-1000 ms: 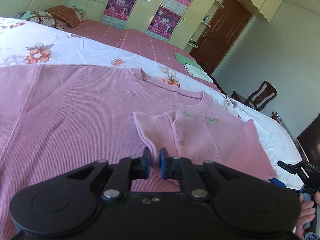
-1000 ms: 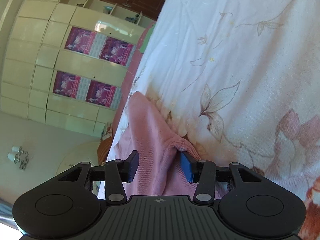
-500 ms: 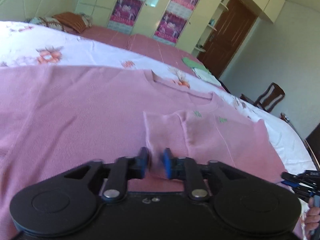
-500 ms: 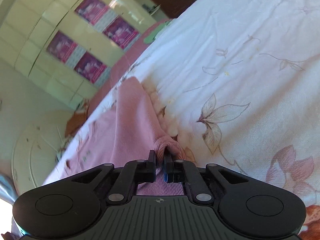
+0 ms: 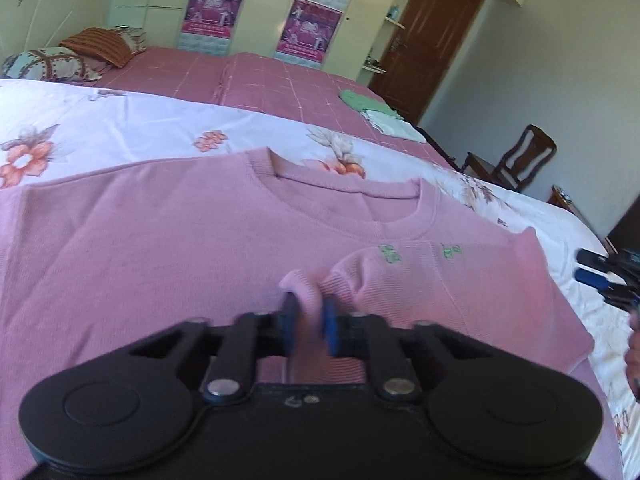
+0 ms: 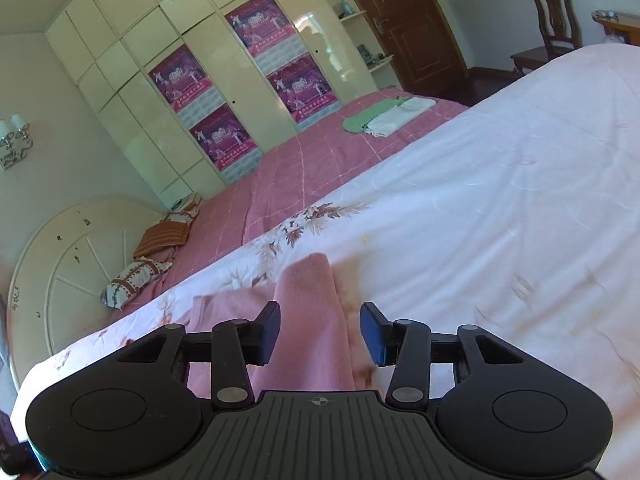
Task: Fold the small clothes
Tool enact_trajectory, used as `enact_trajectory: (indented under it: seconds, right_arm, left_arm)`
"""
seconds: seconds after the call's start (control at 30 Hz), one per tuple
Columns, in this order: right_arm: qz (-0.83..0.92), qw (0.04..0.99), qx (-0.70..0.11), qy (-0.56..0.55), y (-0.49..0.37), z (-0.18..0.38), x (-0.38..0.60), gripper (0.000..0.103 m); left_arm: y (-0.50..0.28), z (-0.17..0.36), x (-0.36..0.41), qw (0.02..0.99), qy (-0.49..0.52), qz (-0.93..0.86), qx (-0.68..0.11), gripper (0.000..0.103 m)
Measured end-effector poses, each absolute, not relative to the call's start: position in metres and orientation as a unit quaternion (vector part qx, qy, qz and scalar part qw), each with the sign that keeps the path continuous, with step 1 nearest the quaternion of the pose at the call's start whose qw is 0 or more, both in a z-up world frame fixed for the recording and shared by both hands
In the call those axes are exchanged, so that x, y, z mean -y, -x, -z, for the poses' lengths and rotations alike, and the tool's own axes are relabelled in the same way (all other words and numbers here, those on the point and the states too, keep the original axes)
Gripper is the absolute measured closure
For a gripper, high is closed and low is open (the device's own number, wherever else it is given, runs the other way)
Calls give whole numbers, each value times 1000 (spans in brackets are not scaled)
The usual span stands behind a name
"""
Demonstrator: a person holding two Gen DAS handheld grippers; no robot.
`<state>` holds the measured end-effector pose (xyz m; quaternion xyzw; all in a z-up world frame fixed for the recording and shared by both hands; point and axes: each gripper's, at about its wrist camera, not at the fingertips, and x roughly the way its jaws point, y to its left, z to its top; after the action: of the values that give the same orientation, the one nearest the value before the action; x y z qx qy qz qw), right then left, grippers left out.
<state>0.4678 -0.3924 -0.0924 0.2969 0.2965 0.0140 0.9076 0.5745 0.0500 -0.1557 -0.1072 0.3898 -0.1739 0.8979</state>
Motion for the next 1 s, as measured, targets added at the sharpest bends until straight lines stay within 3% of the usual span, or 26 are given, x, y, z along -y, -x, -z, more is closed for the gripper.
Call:
enact_trajectory:
  seconds: [0.27,0.4,0.6,0.73,0.8,0.87,0.9,1.0]
  right_arm:
    - [-8,896,-337,-288,-522,125,385,62]
    - [-10,900,-343,-268,-523,129,383,62]
    - [-6,912,-355,-207,-531,130,377,63]
    - [-2,917,-360,-172,-536,133,368,64]
    - [-3,917,-356,-177,-537,130,368,64]
    - [-13,923,-335,-188,-537,122,373,64]
    - [-18,924,-330,-190,-540,120,373,64]
    - [-19,923,-339,-182,-556,120,369,64]
  left_arm:
    - [-543,139,-62,934,141,142,-296,96]
    - [-551,150,-62,928,134,115,-329,96]
    - [-538,151,-62,940,132,103,-299,96]
    - [-540,158,-61,931,128,109,-324,96]
    - [-541,153,-64,931,125,113,-324,90]
    - [-544,151,-66,933,121,103,-323,58]
    - [-547,151,-67,932,122,102,-325,54]
    - [-561,155,-60,924,104,112,-350,60]
